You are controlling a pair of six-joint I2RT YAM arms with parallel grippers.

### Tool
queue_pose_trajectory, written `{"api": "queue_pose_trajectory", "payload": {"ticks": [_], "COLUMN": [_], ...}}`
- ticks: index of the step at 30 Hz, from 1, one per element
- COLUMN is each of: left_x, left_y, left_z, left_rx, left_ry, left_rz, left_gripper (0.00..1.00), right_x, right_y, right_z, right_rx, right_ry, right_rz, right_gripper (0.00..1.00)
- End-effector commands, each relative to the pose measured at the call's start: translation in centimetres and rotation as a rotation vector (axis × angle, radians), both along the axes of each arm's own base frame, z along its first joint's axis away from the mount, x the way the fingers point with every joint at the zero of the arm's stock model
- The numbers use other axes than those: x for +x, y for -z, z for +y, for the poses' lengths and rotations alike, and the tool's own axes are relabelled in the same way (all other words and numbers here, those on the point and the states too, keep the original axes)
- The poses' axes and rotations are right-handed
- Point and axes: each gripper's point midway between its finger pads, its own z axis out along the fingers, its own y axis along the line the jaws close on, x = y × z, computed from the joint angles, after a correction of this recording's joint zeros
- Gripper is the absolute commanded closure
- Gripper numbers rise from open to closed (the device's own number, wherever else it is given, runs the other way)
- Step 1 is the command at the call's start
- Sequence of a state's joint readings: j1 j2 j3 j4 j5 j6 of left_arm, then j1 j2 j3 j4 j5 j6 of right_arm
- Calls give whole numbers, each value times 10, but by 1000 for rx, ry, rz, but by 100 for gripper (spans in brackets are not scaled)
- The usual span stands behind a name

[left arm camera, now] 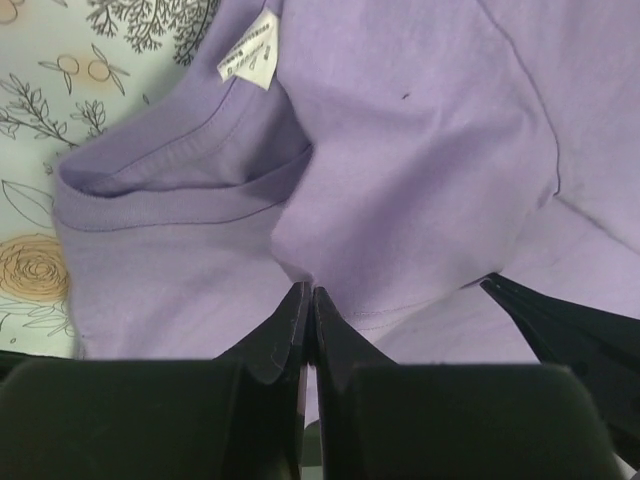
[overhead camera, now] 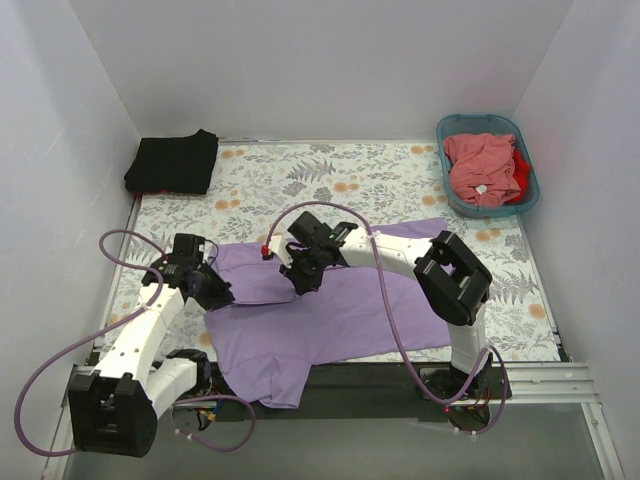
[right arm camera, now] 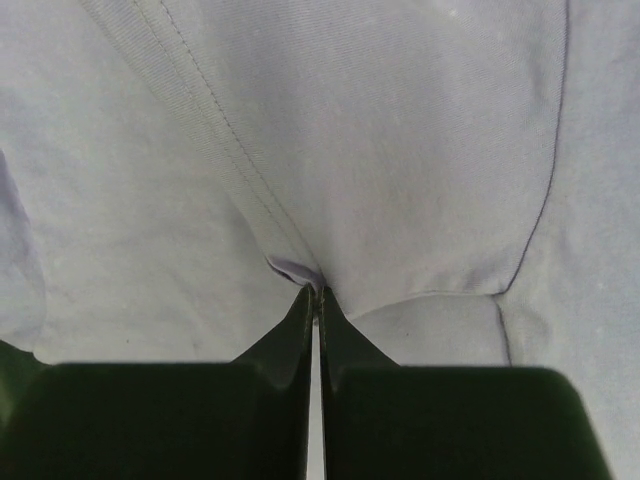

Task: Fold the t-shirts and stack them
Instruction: Fold the tshirt

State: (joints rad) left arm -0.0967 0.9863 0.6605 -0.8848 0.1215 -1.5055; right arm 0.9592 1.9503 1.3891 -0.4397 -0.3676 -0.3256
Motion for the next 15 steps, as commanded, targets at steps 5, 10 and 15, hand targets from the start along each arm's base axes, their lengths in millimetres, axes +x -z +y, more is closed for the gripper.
{"api": "queue_pose_trajectory", "payload": {"ticks": [5, 10, 15], "left_x": [-29, -35, -41], "left_y": [6, 11, 13], "left_z": [-7, -17, -21], "left_rx": [-22, -54, -42], "left_ry": [26, 95, 137], "left_rz": [91, 128, 159], "left_gripper": [100, 100, 88], "right_x": [-3, -4, -2], "right_y": [-11, -6, -1], "right_z": [-3, -8, -10], "right_rx": [-2, -34, -52], "right_ry": [-43, -53, -57], "right_rz": [0, 3, -8], "right_gripper": [99, 99, 98]}}
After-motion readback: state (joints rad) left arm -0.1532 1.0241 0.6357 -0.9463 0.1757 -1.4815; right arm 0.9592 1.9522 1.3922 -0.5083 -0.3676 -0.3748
